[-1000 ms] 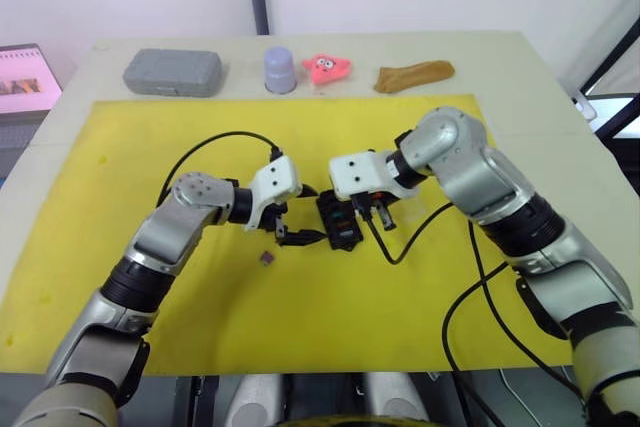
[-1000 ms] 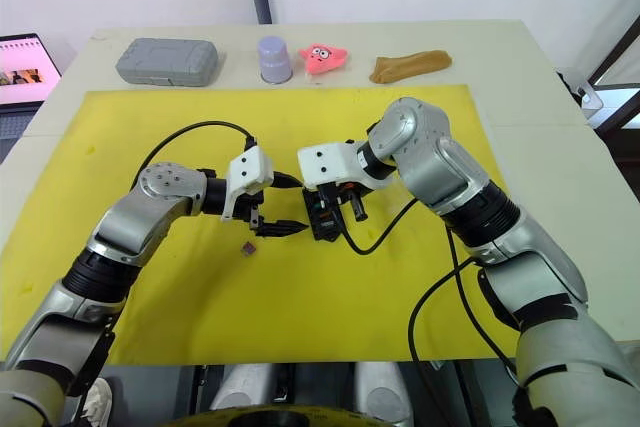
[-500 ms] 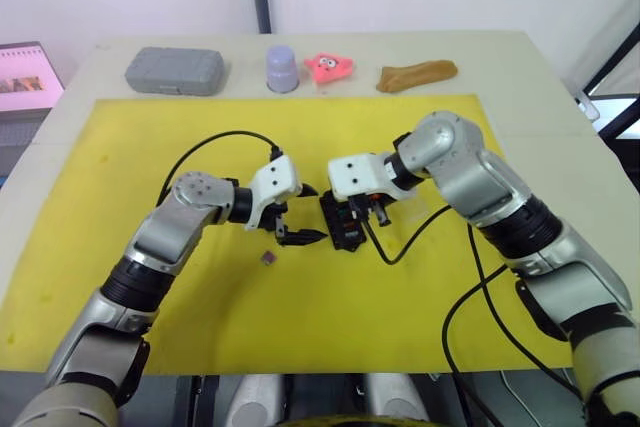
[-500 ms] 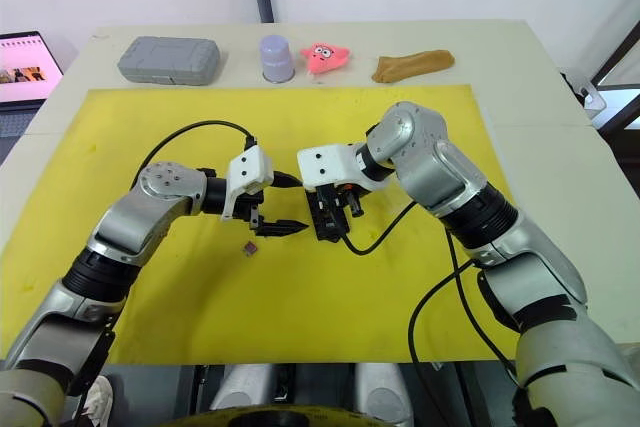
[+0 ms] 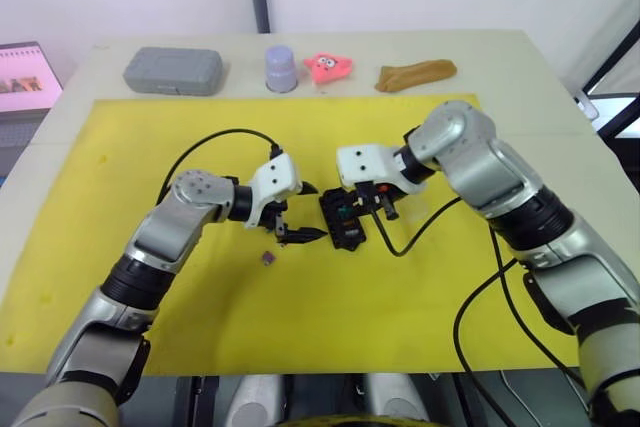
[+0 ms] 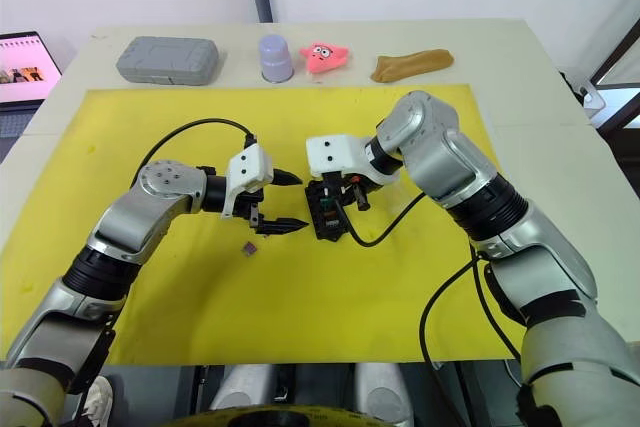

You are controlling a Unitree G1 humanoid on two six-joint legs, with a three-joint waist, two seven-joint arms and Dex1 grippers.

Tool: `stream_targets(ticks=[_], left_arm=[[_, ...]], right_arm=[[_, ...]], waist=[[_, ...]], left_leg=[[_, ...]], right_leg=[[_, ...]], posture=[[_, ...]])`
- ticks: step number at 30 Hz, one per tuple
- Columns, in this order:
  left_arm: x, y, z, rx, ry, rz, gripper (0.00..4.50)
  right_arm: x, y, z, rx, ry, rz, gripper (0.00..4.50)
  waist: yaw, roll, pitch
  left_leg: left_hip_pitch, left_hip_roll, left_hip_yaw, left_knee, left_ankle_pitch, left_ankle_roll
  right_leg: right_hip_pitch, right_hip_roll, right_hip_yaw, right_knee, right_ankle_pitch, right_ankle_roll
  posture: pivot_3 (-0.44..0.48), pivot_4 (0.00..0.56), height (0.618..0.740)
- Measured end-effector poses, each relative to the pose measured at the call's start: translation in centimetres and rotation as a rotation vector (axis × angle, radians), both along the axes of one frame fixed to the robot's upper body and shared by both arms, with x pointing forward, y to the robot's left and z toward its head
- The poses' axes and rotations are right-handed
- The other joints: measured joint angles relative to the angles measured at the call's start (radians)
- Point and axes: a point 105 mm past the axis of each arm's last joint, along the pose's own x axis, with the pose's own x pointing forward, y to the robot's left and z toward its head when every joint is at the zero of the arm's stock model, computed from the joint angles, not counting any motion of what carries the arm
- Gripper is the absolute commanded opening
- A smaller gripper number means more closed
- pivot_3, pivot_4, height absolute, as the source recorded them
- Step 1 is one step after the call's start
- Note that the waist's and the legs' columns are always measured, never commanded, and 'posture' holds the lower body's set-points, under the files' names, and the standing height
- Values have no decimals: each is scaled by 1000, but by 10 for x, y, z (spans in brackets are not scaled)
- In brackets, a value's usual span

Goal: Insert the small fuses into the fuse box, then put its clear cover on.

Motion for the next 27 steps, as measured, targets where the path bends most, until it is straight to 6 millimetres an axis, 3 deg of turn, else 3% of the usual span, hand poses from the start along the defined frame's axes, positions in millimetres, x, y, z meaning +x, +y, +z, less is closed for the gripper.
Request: stream_targets(ticks=[23, 27], left_arm=[[1, 0, 0, 0, -2, 1, 4500], [1, 0, 0, 0, -2, 2, 4500]], right_arm=[[5, -5, 1, 32, 102, -109, 940], [4, -4, 1, 34, 109, -105, 28]], waist=[[1, 0, 0], [1, 0, 0]], left_leg=[[0, 0, 0, 0, 0, 0], [0, 0, 0, 0, 0, 0]], right_leg=[[0, 0, 0, 0, 0, 0], [0, 0, 0, 0, 0, 0]], posture=[[0, 150, 740], [0, 150, 740]])
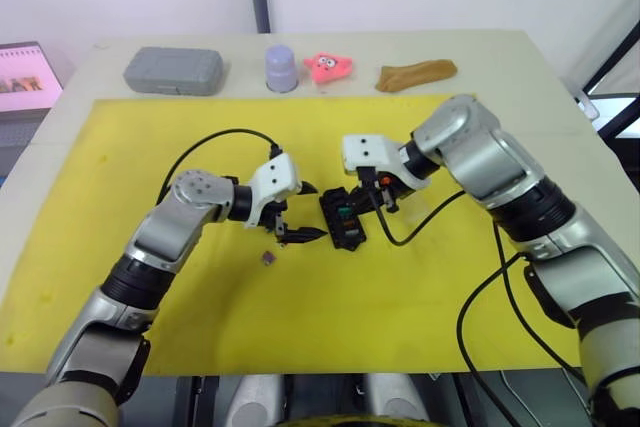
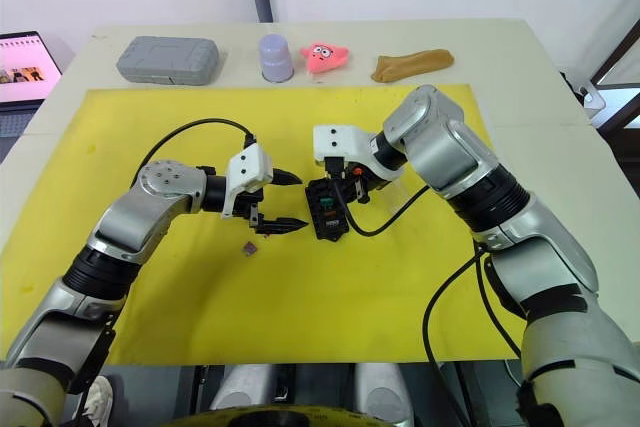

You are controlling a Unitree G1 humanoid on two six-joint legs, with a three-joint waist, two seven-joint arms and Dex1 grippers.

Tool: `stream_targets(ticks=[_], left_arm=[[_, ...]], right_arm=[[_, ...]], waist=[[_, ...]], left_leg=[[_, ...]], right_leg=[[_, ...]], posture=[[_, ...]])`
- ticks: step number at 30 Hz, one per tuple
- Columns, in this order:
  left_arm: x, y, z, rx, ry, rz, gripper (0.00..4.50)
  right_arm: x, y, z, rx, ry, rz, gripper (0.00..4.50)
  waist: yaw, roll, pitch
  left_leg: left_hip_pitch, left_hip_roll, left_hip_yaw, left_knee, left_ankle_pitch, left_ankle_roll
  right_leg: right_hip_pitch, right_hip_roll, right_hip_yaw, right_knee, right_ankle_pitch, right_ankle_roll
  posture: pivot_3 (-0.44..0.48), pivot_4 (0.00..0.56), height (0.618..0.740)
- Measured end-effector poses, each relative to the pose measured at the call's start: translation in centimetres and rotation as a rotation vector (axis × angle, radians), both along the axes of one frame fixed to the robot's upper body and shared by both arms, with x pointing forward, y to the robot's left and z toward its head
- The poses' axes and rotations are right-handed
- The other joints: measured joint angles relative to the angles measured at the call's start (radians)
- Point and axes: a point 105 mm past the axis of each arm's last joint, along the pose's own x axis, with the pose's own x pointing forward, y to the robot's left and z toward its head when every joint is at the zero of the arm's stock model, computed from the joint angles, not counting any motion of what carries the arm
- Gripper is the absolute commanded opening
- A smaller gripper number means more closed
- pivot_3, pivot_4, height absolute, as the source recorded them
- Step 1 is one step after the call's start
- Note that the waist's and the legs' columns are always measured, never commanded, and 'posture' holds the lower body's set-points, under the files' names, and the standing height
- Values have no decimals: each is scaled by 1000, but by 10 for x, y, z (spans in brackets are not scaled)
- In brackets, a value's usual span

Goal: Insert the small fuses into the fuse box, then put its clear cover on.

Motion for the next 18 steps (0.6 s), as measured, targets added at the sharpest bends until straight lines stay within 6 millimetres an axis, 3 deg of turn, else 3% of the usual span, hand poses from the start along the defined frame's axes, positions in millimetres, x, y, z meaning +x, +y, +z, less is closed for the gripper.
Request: stream_targets(ticks=[18], left_arm=[[0, 0, 1, -2, -10, -3, 4500]], right_arm=[[0, 1, 6, -9, -19, 18, 28]], waist=[[1, 0, 0]], left_leg=[[0, 0, 0, 0, 0, 0]], right_leg=[[0, 0, 0, 0, 0, 0]], posture=[[0, 150, 740]])
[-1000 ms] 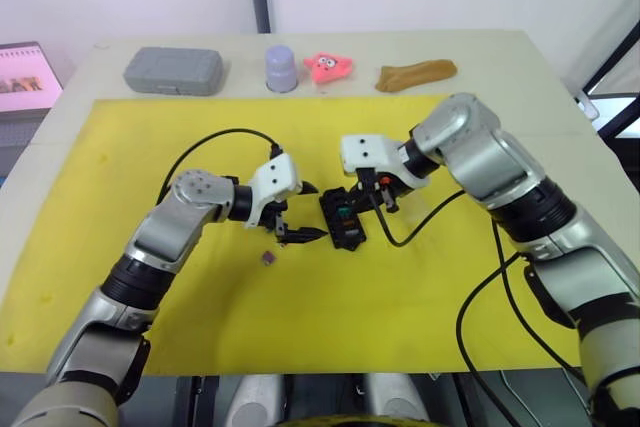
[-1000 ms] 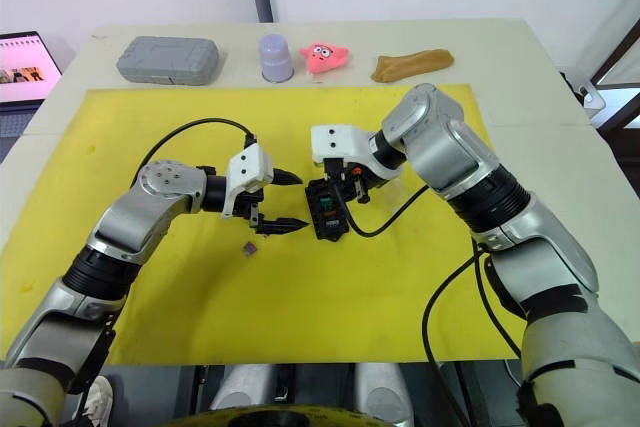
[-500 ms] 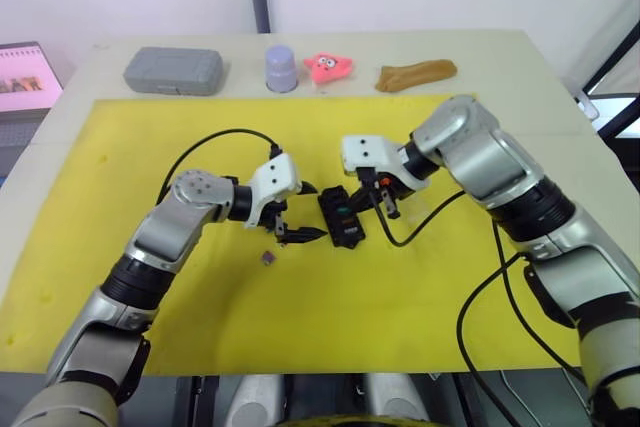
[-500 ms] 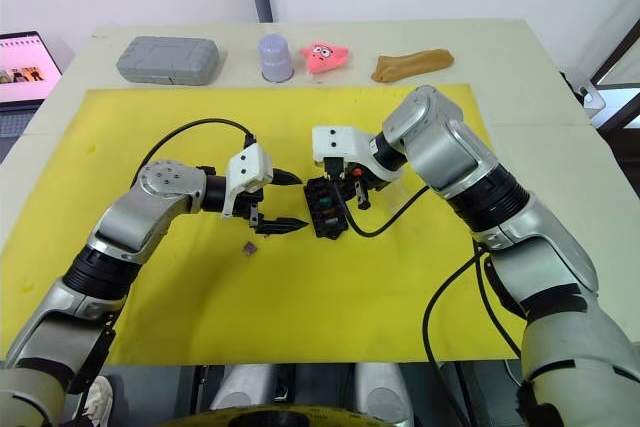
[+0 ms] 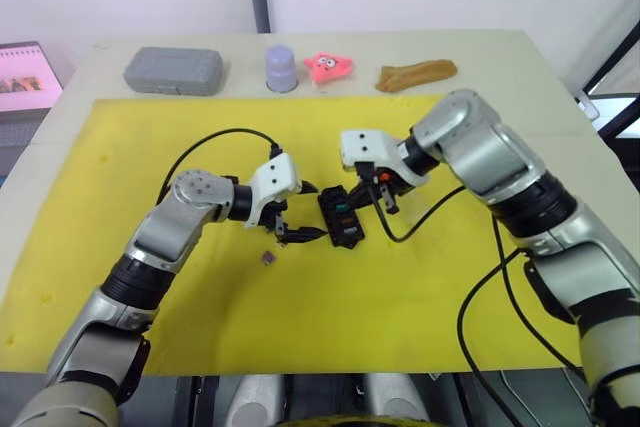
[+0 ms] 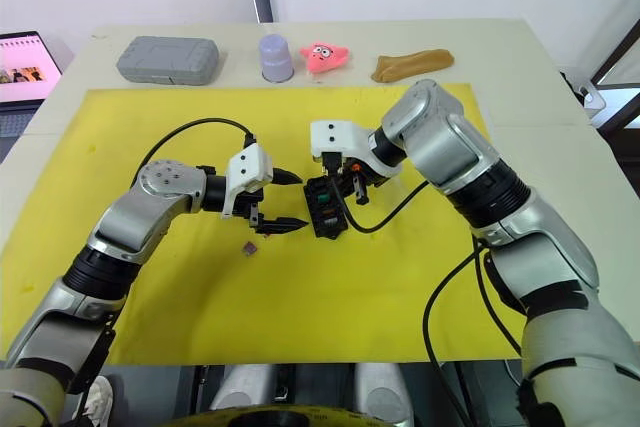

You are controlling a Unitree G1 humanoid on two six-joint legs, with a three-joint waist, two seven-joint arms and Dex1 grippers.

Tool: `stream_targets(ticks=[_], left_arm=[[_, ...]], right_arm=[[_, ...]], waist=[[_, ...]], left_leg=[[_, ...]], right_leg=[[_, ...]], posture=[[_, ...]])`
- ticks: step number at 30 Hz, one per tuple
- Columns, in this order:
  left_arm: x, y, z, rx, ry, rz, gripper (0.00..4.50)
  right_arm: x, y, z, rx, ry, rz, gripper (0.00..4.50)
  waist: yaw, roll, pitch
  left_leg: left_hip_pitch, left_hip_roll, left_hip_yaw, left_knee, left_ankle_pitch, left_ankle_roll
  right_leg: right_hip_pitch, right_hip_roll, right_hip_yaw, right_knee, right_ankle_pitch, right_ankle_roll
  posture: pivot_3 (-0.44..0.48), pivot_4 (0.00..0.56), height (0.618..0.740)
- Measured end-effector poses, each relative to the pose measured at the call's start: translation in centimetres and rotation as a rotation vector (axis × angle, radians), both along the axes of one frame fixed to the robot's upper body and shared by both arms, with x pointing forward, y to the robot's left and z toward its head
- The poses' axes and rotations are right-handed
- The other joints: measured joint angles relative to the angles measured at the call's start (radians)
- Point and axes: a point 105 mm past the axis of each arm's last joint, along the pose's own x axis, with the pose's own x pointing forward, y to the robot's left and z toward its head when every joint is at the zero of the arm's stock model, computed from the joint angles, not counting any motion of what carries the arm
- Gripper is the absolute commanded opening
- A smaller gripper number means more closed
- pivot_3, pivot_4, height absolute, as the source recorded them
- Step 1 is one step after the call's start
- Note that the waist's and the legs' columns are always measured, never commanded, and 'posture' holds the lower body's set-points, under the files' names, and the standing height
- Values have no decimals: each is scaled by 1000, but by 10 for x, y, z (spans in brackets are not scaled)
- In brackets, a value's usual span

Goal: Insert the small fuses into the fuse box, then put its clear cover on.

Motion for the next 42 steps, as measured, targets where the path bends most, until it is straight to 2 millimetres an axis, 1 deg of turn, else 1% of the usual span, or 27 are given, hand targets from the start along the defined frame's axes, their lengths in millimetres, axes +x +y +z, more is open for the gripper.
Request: stream_targets(ticks=[11, 20, 31, 42], left_arm=[[0, 0, 0, 3, -3, 2, 4500], [0, 0, 0, 3, -4, 2, 4500], [0, 0, 0, 3, -4, 2, 4500], [0, 0, 0, 1, -4, 3, 4500]], right_arm=[[-3, 2, -3, -51, -45, 81, 28], [-4, 3, -2, -54, -58, 97, 28], [-1, 4, -2, -79, -125, 139, 28], [-3, 3, -3, -95, -125, 168, 28]], waist=[[0, 0, 0], [0, 0, 0], [0, 0, 0], [0, 0, 0]], left_leg=[[0, 0, 0, 0, 0, 0], [0, 0, 0, 0, 0, 0], [0, 0, 0, 0, 0, 0], [0, 0, 0, 0, 0, 0]], right_leg=[[0, 0, 0, 0, 0, 0], [0, 0, 0, 0, 0, 0], [0, 0, 0, 0, 0, 0], [0, 0, 0, 0, 0, 0]], posture=[[0, 150, 740], [0, 150, 740], [0, 150, 740], [0, 150, 740]])
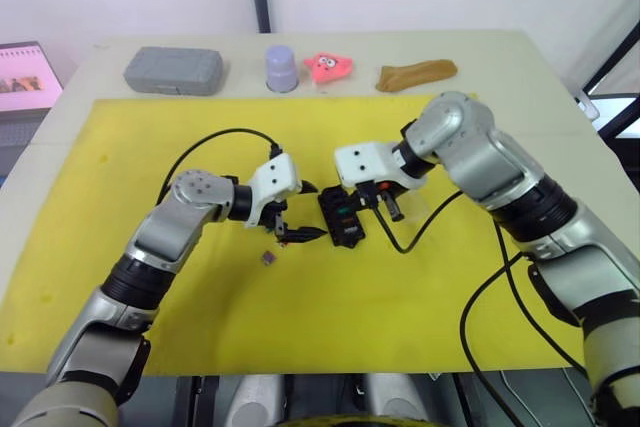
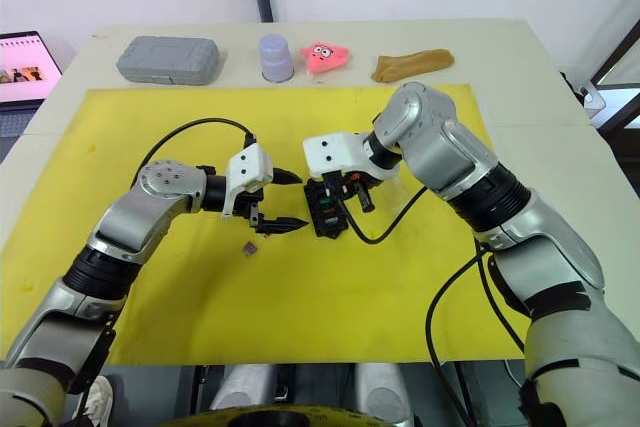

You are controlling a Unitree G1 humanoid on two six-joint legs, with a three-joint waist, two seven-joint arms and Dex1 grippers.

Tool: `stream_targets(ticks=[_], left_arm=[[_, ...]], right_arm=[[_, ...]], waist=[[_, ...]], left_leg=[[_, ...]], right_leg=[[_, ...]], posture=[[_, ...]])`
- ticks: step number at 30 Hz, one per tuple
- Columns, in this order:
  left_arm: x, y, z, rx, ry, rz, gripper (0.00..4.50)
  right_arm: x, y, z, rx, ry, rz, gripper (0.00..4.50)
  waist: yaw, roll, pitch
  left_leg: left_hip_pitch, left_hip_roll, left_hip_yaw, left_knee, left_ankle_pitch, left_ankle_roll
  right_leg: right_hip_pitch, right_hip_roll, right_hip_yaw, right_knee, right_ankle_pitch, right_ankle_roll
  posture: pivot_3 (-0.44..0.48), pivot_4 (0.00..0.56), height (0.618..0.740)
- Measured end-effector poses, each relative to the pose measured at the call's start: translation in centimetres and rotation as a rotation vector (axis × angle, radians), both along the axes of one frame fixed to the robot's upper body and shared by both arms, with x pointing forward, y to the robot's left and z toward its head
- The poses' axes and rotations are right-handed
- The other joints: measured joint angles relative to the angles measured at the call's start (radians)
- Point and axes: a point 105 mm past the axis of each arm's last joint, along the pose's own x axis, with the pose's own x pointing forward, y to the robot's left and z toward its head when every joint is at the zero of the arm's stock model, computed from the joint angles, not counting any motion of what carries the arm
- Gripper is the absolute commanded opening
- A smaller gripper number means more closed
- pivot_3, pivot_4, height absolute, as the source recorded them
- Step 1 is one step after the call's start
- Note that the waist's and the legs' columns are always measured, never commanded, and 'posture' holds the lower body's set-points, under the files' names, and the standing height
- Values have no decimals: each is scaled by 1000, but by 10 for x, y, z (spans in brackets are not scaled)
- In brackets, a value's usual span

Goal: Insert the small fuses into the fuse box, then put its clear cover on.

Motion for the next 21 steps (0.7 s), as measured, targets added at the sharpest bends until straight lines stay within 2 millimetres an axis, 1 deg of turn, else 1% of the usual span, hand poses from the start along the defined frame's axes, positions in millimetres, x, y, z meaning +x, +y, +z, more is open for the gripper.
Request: stream_targets(ticks=[21], left_arm=[[0, 0, 0, -1, -2, 5, 4500]], right_arm=[[2, 2, -3, -33, -49, 41, 28]], waist=[[0, 0, 0]], left_leg=[[0, 0, 0, 0, 0, 0]], right_leg=[[0, 0, 0, 0, 0, 0]], posture=[[0, 150, 740]])
